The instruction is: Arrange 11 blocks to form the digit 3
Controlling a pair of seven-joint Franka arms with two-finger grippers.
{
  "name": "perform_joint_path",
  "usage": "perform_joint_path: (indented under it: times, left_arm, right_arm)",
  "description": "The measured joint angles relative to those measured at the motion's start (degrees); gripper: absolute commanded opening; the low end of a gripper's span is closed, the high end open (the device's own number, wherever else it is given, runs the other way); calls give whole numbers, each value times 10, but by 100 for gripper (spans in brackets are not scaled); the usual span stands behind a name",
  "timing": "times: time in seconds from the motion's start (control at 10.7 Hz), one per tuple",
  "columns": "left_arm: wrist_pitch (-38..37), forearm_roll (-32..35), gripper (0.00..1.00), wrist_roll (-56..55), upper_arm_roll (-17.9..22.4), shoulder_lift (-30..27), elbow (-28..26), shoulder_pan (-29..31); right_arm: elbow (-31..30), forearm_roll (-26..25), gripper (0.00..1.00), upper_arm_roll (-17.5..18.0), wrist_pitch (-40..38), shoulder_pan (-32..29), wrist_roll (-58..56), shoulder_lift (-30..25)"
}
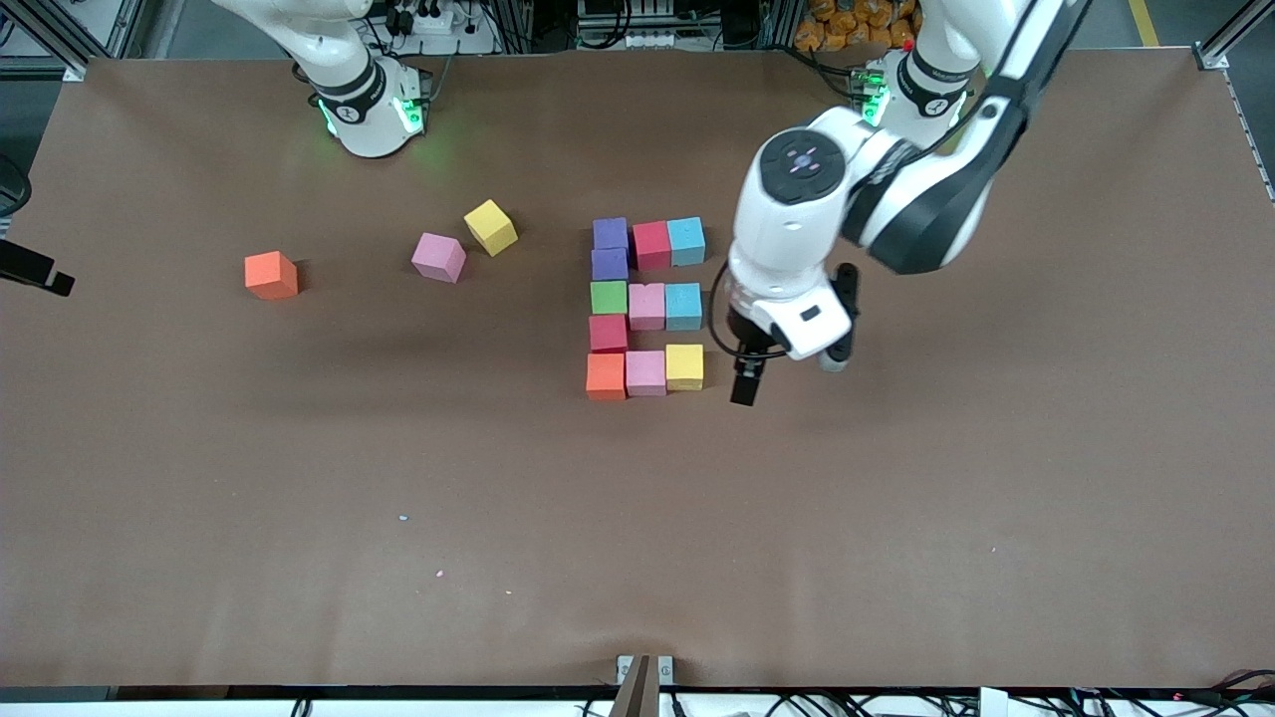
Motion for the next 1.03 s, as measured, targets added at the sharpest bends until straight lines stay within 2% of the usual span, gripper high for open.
perform_joint_path:
  times: [0.66, 1.03]
  left_arm:
    - [-121, -47, 100, 423, 1, -149, 3, 120]
    - [-211, -76, 100, 732, 16, -207, 2, 204]
  right_arm:
    - [1, 0, 100, 1, 0, 0, 0, 0]
    - [5, 0, 100, 5, 1, 0, 0, 0]
